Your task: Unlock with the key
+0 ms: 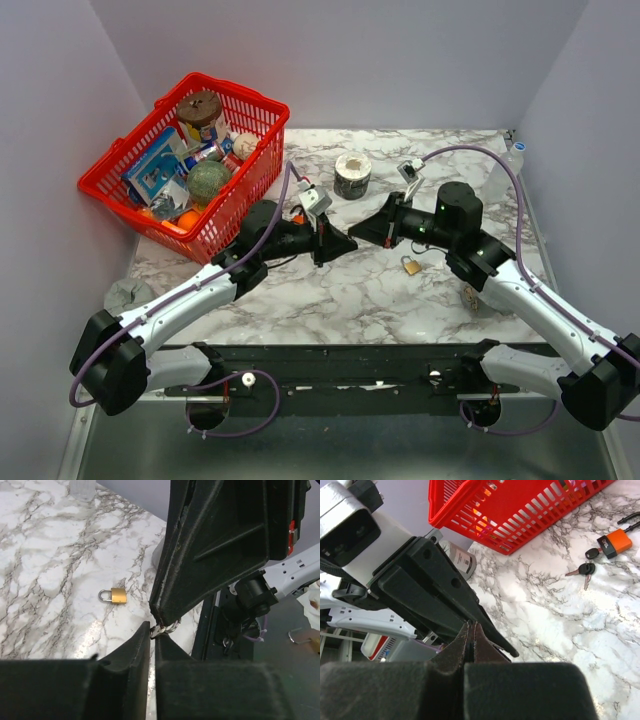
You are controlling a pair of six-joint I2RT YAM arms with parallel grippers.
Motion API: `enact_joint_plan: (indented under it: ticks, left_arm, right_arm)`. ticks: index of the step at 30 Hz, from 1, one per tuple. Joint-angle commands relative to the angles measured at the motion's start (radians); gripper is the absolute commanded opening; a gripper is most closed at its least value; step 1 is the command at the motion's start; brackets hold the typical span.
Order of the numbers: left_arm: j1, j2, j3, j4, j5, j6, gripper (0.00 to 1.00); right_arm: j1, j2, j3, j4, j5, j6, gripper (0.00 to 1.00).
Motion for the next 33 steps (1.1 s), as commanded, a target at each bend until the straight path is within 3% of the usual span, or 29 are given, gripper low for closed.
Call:
enact_joint_plan:
  ticks: [1, 5, 11, 14, 17, 18, 21, 33]
  left_arm:
    - [-0.003, -0.008, 0.015, 0.003, 0.000, 0.021, 0.00]
    - [-0.003, -0.036, 0.001, -0.042, 0.015, 0.038, 0.00]
    - [-0.003, -0.062, -0.006, -0.129, 0.121, 0.070, 0.00]
    - [-0.004, -0.067, -0.013, -0.177, 0.175, 0.087, 0.00]
    - [-0.003, -0.059, -0.009, -0.243, 0.217, 0.109, 0.00]
    - [-0.004, -0.055, -0.008, -0.260, 0.227, 0.125, 0.00]
    - [-0.004, -0.042, 0.001, -0.298, 0.250, 0.152, 0.00]
    - [-0.006, 0.005, 0.037, -0.370, 0.348, 0.170, 0.00]
  right_arm:
    - [0.008, -0.014, -0.016, 0.022, -0.014, 0.007, 0.01]
    - [0.008, -0.021, -0.013, -0.006, 0.011, -0.022, 0.01]
    - [0.008, -0.034, 0.007, -0.104, 0.017, -0.194, 0.01]
    - [0.008, -0.037, 0.027, -0.178, 0.015, -0.299, 0.06]
    - [0.008, -0.042, 0.050, -0.248, 0.015, -0.388, 0.30]
    - [0.008, -0.048, 0.054, -0.262, 0.014, -0.425, 0.44]
    - [0.009, -0.063, 0.048, -0.284, -0.046, -0.479, 0.60]
    - [0.086, -0.030, -0.003, -0.218, -0.179, -0.485, 0.46]
